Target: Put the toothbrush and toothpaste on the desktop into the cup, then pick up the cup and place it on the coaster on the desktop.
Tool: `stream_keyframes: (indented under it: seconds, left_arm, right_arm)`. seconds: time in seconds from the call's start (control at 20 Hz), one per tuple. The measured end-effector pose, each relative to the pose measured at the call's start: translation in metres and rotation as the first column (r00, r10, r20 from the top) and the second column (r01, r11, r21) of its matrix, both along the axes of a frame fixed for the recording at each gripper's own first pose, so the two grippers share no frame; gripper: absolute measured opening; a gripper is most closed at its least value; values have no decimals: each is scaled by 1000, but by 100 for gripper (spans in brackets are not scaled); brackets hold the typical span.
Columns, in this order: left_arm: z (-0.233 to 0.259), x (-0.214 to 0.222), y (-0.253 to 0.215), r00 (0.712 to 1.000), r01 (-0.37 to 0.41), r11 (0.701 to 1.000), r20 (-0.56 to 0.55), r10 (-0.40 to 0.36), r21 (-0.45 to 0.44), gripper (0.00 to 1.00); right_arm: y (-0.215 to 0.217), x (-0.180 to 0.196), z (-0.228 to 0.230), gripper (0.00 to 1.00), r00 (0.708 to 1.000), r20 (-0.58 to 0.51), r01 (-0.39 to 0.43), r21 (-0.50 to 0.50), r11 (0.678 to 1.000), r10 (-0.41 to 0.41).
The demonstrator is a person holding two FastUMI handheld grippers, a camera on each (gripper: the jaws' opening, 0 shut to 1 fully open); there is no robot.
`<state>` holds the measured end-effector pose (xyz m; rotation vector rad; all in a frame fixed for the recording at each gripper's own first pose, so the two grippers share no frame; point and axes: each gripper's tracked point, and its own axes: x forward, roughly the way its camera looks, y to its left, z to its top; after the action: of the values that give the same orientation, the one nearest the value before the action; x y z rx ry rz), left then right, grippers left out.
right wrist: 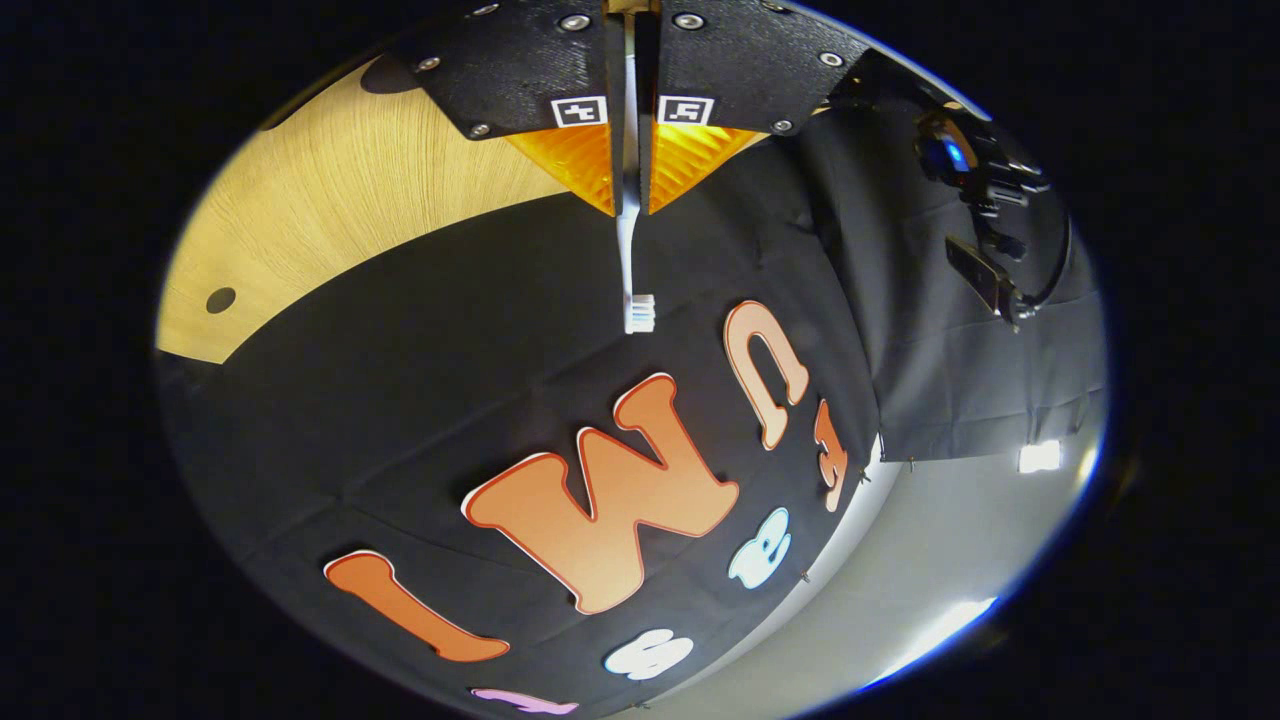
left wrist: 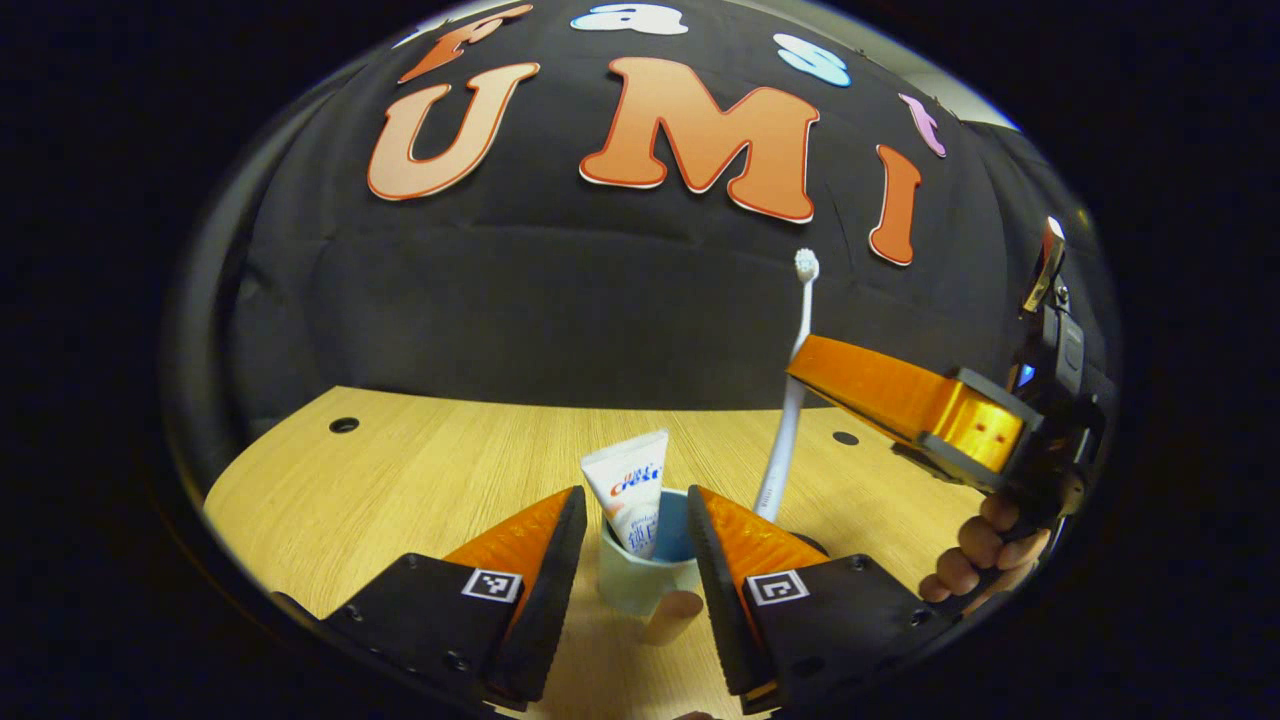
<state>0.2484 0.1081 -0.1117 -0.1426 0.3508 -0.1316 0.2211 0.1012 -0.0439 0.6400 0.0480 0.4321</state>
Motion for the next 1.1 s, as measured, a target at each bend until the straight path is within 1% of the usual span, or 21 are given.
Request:
stream_keyframes:
  seconds: [0.05, 0.15, 0.2, 0.25, 0.4, 0.65, 0.7, 0.75, 0.95, 1.0, 1.05, 1.1]
  left_arm:
    - [-1, -4, 0, 1000, 1, 1000, -2, -1, 1, 67]
    - [-3, -10, 5, 1000, -8, 1000, -5, 8, 21, 72]
    - [0, -12, 8, 1000, -14, 1000, 2, 14, 24, 68]
    - [1, -14, 11, 1000, -16, 1000, 8, 16, 19, 70]
    - [1, -15, 12, 1000, -26, 1000, 10, 26, 16, 70]
    - [-8, -21, 13, 999, -18, 1000, -44, 19, 20, 69]
    - [-9, -20, 12, 998, -17, 1000, -52, 18, 22, 72]
    - [-9, -20, 12, 998, -17, 1000, -57, 18, 26, 70]
    - [-5, -24, 4, 996, 3, 998, -92, 3, 63, 70]
    - [-7, -25, 1, 994, 9, 997, -110, -1, 73, 72]
    - [-14, -26, -1, 990, 12, 997, -142, -1, 78, 71]
    - [-20, -28, -6, 984, 29, 997, -175, -16, 72, 70]
  right_arm:
    - [5, -1, -2, 4, 1000, 0, -5, 3, 1000, 5]
    - [9, 1, 2, 4, 1000, 21, 1, 23, 1000, -1]
    - [10, 3, 4, 4, 999, 34, 8, 31, 999, -9]
    - [12, 5, 5, 4, 999, 42, 14, 30, 999, -15]
    - [18, 8, -2, 4, 999, 44, 23, 0, 1000, -23]
    - [26, 1, -14, 4, 999, 28, 17, -67, 998, -16]
    - [27, 0, -15, 4, 1000, 27, 18, -86, 996, -15]
    - [27, -2, -18, 4, 1000, 24, 17, -97, 995, -15]
    - [27, -11, -35, 5, 999, -35, -8, -134, 991, 4]
    - [27, -13, -42, 5, 998, -63, -18, -157, 987, 8]
    - [26, -16, -51, 6, 996, -88, -26, -184, 983, 10]
    - [25, -22, -58, 6, 995, -103, -33, -202, 979, 12]
